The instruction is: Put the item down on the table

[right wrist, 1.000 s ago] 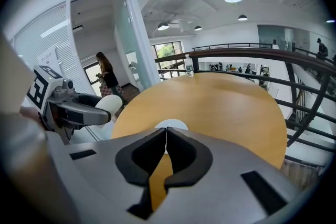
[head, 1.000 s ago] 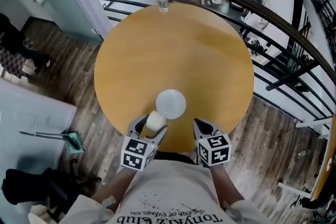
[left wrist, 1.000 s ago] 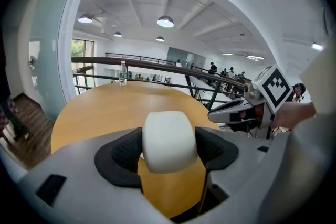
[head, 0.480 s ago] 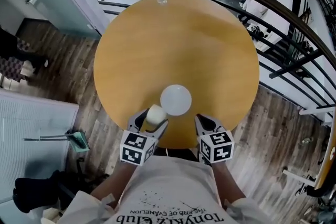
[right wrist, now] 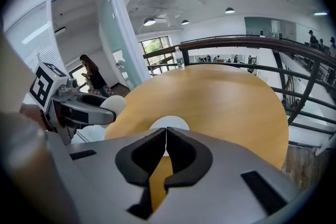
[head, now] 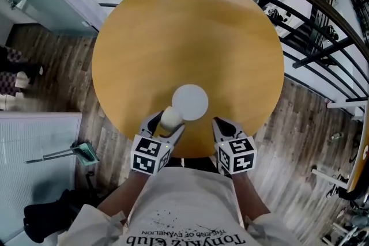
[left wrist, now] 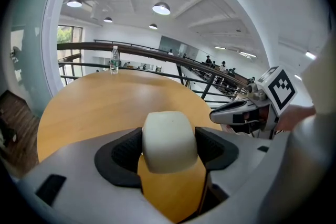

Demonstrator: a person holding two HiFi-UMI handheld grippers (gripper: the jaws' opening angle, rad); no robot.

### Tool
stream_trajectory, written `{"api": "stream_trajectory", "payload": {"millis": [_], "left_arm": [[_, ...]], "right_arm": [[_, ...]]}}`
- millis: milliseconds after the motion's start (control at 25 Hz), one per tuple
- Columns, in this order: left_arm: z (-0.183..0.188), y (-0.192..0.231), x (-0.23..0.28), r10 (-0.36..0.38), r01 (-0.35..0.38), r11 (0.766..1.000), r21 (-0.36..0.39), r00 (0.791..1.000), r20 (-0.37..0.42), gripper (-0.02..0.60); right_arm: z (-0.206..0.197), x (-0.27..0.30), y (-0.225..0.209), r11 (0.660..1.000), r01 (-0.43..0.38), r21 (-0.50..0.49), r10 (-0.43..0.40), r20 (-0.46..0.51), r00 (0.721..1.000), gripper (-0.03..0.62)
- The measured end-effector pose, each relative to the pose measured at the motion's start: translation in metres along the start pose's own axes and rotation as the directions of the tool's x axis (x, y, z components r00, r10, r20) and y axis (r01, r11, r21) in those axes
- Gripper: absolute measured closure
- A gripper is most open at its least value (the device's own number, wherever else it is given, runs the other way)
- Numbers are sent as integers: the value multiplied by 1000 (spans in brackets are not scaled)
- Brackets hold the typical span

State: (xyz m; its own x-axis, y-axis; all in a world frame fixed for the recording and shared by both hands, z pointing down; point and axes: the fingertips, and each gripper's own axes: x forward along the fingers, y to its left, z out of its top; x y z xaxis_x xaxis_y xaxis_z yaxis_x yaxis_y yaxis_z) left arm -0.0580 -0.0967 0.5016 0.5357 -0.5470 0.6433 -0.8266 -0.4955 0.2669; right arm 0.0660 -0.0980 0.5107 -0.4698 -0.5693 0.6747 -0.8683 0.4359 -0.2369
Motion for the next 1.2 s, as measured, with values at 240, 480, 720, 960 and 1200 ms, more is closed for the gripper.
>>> {"api": "stream_trajectory", "payload": {"millis": [240, 480, 720, 960, 1200], "left_arm": [[-1, 5, 16, -14, 14, 1000, 3, 1000, -18, 252], [0, 12, 33, -13, 13, 1000, -7, 1000, -27, 252], [-1, 16, 44, -10, 10, 1000, -11, 999, -42, 252], [-4, 16, 63, -13, 13, 1000, -11, 997, -74, 252], [-9, 21, 80, -13, 12, 1000, -9, 995, -103, 252]], "right_arm": [[1, 14, -2, 1000, -1, 7, 1, -7, 1000, 568], [-2, 24, -9, 1000, 3, 22, -3, -19, 1000, 568], [-3, 30, -14, 1000, 3, 29, -3, -27, 1000, 568], [-2, 37, -20, 999, -1, 44, 3, -32, 999, 568], [-7, 44, -27, 998, 3, 61, 0, -43, 999, 568]]}}
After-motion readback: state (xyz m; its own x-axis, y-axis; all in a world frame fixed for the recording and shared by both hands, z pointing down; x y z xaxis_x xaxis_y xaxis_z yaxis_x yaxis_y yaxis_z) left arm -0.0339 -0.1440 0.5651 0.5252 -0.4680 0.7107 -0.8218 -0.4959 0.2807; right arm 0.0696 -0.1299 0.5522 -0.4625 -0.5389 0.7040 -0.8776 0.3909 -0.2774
